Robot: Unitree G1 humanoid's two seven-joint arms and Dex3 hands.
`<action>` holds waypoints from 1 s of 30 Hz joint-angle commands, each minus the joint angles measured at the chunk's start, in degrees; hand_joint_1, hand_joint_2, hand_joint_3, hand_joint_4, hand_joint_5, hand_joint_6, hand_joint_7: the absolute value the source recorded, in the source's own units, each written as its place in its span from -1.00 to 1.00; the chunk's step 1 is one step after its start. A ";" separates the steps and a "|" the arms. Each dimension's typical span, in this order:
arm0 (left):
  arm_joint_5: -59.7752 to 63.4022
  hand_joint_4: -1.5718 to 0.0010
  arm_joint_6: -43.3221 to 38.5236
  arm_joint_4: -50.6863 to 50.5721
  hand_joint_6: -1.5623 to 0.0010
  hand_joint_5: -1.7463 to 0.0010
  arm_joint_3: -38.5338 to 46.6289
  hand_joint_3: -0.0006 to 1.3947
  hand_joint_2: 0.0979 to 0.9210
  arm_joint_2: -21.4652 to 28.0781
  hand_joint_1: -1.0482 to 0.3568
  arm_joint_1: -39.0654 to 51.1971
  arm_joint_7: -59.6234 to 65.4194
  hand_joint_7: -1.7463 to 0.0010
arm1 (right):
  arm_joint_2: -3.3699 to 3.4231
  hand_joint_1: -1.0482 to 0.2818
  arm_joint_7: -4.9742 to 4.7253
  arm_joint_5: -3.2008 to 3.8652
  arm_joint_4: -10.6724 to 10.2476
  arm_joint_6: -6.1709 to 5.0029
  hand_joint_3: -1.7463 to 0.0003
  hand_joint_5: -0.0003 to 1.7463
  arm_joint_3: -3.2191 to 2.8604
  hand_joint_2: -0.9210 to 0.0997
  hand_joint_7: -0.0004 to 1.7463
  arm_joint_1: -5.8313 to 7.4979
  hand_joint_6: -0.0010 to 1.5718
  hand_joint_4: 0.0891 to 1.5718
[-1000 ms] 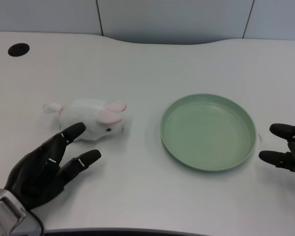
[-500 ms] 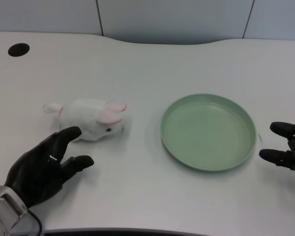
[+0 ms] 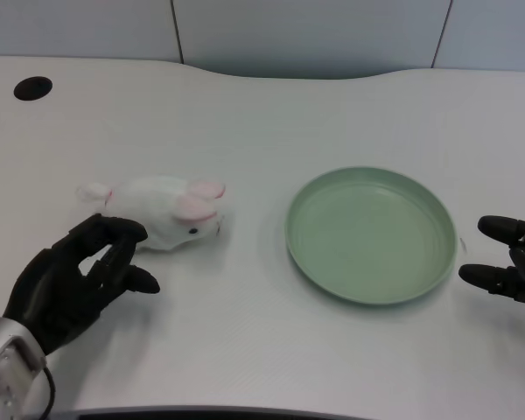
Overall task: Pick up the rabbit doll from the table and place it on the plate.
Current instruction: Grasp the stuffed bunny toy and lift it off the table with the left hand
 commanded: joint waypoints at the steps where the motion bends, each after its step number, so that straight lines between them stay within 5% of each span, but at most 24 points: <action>1: 9.94 0.50 -13.47 -6.00 0.43 -0.47 -3.65 -0.73 1.00 3.12 -0.17 2.44 4.46 0.01 | -0.26 0.05 -0.75 0.03 -0.06 0.42 0.79 -0.99 -0.14 -1.00 -0.99 0.04 0.16 0.28; 3: 13.17 0.52 -16.63 -8.00 0.33 -0.26 -4.74 -0.84 1.00 4.20 -0.17 2.82 6.11 0.32 | -0.33 0.05 -0.82 0.04 -0.13 0.52 0.80 -0.99 -0.11 -1.00 -0.99 0.05 0.15 0.28; 9: 28.32 0.53 -26.58 -12.65 0.31 0.22 -7.68 -0.87 1.00 10.52 -0.25 0.67 14.39 0.82 | -0.21 0.05 -1.06 -0.03 -0.40 0.64 0.80 -0.99 0.04 -1.00 -0.99 0.14 0.16 0.28; 15: 35.93 0.67 -32.77 -10.68 0.44 0.37 -9.82 -0.88 1.00 15.81 -0.39 -3.88 18.71 0.94 | -0.04 0.06 -1.50 -0.16 -1.06 0.85 0.79 -1.00 0.46 -1.00 -1.00 0.40 0.15 0.28; 19: 43.45 0.83 -33.09 -10.18 0.53 0.49 -12.50 -0.87 1.00 19.48 -0.53 -8.56 21.05 0.99 | 0.16 0.05 -1.13 0.03 -0.22 -0.32 0.79 -1.00 0.37 -1.00 -1.00 0.27 0.15 0.28; 26: 52.88 1.00 -25.60 -11.71 0.79 0.72 -18.32 -0.85 1.00 22.74 -0.71 -14.94 19.06 1.00 | -0.30 0.07 0.01 -0.02 0.82 -1.21 0.77 -1.00 0.26 -1.00 -1.00 0.20 0.13 0.26; 30: 54.98 1.00 -19.63 -4.67 0.90 0.92 -24.42 -0.91 1.00 21.33 -0.71 -24.59 11.05 0.99 | -0.15 0.05 -0.24 0.56 -0.97 0.32 0.80 -1.00 0.13 -1.00 -1.00 1.20 0.14 0.26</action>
